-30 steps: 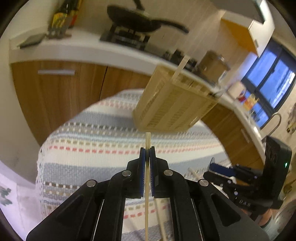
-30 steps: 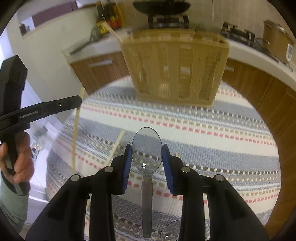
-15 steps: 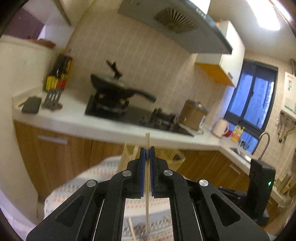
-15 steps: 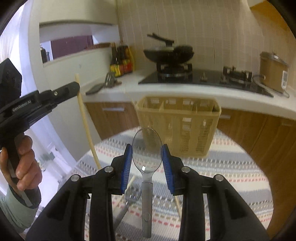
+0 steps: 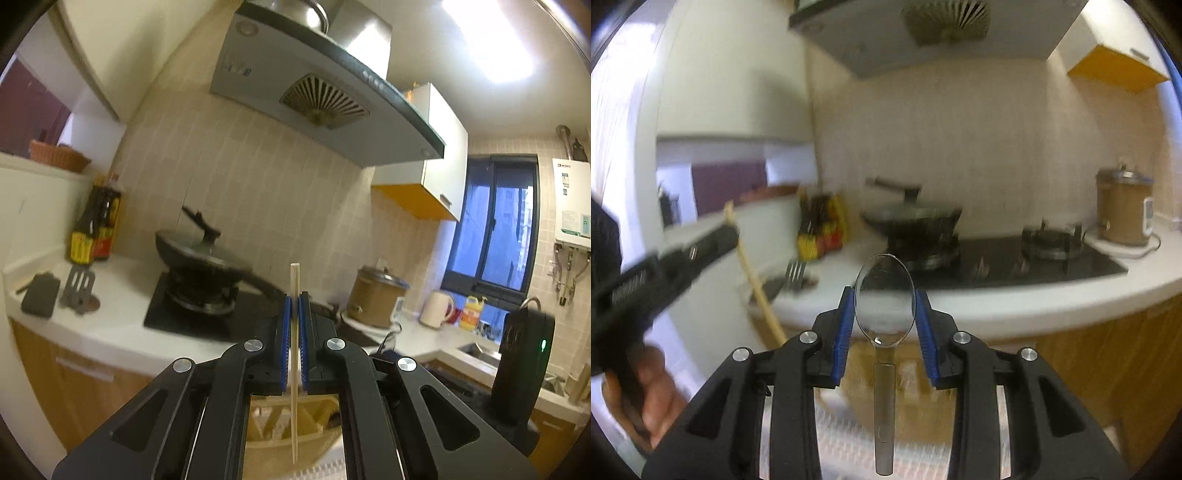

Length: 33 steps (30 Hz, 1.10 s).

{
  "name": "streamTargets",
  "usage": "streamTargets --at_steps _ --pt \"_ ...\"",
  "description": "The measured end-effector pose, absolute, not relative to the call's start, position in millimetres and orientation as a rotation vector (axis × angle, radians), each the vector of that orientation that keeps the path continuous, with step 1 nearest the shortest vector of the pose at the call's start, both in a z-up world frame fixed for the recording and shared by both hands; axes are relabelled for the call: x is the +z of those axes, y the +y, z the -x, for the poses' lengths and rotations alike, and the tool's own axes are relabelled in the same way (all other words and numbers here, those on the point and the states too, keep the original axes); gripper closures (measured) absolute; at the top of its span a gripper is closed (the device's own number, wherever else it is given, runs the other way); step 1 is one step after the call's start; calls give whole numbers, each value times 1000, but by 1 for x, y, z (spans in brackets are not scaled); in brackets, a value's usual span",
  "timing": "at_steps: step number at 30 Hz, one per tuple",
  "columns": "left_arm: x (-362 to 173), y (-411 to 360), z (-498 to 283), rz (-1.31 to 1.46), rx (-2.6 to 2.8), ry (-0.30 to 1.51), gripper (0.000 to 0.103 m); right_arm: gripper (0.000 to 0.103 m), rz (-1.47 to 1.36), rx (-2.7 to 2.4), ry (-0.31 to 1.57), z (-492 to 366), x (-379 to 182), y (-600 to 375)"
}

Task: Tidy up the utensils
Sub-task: 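Lower the chopstick into the caddy with the left tool while the right tool drops its clear spoon in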

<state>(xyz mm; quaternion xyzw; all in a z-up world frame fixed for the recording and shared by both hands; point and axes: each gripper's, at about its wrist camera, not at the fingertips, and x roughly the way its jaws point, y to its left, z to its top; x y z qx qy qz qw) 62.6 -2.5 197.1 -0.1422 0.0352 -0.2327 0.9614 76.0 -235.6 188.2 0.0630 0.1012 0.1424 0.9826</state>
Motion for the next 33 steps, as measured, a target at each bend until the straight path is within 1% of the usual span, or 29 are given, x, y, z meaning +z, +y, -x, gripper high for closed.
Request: streamTargets --at_steps 5,11,20,26,33 --pt "193 -19 -84 272 -444 33 101 73 -161 220 116 -103 199 -251" --pt "173 -42 -110 235 -425 45 100 73 -158 111 74 -126 175 -265" --pt "142 -56 -133 205 -405 87 100 73 -137 53 104 -154 134 -282" --pt "119 -66 -138 163 -398 129 100 73 -124 47 121 -157 113 -283" --pt "111 -64 -131 166 -401 163 100 73 -140 55 148 -141 109 -285"
